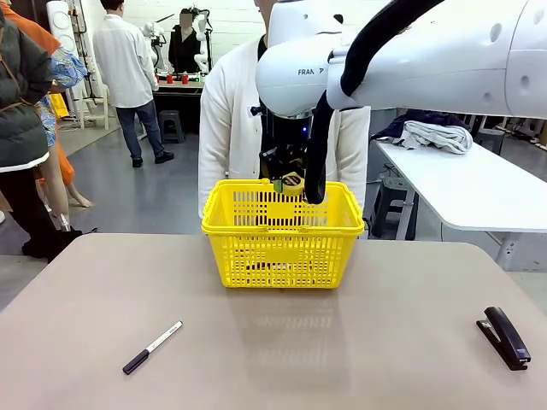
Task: Place the items the person wants into the basket.
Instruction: Pick up the item the person points to and place it in the Market Basket.
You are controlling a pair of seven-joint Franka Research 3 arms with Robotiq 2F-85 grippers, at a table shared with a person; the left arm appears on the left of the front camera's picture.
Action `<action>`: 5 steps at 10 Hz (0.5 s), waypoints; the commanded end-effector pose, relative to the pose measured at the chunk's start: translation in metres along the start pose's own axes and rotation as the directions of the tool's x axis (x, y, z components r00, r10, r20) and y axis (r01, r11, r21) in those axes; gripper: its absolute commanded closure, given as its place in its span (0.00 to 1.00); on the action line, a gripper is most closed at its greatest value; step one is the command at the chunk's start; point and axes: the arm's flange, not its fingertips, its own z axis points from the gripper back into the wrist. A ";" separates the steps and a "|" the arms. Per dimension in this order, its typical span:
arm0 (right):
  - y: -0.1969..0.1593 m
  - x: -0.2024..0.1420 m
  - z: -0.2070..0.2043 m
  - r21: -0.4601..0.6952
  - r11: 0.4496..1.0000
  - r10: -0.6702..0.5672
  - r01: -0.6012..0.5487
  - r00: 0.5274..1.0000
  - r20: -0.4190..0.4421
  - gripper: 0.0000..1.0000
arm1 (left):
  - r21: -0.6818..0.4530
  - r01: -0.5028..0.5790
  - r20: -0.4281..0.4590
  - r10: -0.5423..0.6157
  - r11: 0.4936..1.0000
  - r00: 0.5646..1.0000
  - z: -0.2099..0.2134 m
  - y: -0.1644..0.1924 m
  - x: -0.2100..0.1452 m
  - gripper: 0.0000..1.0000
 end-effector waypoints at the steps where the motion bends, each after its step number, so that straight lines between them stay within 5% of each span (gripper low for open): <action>1: 0.007 -0.003 0.009 -0.002 1.000 -0.028 0.028 1.000 0.009 0.37 | -0.013 0.011 0.017 -0.010 1.000 1.000 0.000 0.000 -0.001 0.00; 5: 0.007 -0.003 0.009 -0.002 1.000 -0.028 0.028 1.000 0.009 0.37 | -0.013 0.011 0.017 -0.010 1.000 1.000 0.000 0.000 -0.001 0.00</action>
